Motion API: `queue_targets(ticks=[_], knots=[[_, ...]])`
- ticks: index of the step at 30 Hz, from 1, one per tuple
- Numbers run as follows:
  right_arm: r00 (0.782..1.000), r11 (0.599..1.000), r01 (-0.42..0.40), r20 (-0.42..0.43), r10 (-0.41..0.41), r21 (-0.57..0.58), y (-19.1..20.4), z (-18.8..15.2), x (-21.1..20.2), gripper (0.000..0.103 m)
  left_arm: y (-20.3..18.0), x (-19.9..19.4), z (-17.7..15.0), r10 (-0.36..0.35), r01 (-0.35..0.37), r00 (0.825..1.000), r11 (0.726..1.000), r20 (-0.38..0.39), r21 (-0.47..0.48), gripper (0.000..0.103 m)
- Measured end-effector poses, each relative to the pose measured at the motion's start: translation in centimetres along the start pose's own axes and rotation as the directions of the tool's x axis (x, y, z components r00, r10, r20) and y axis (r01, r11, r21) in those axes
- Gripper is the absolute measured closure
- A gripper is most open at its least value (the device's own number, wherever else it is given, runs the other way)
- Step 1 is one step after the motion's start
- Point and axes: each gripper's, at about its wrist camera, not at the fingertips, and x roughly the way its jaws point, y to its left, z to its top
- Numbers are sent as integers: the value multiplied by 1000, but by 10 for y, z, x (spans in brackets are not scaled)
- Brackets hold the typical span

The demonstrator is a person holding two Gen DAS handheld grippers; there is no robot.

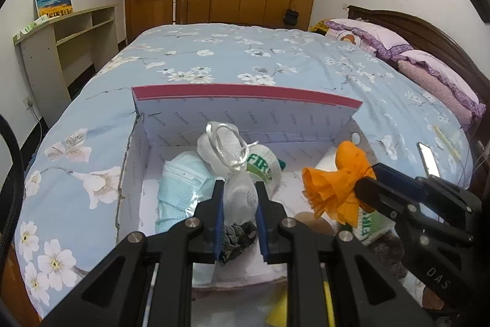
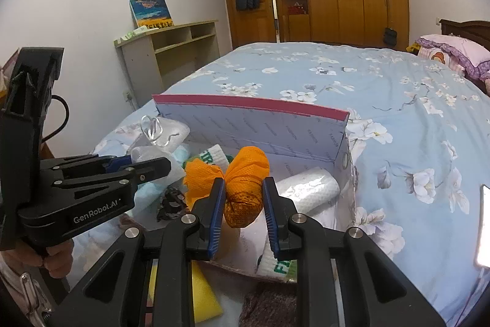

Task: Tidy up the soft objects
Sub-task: 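Carry the mesh bag and the orange bow into the box with both tools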

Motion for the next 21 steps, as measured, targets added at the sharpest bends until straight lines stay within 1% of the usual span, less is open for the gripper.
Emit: queue_targets(ticks=[9, 21], knots=[[1000, 1000, 19, -19, -19, -2, -2, -6, 21, 78, 7, 26, -3, 19, -20, 999, 999, -38, -25, 84], [998, 1000, 16, -65, -14, 24, -12, -14, 43, 77, 10, 49, -7, 21, -25, 997, 999, -81, -46, 84]])
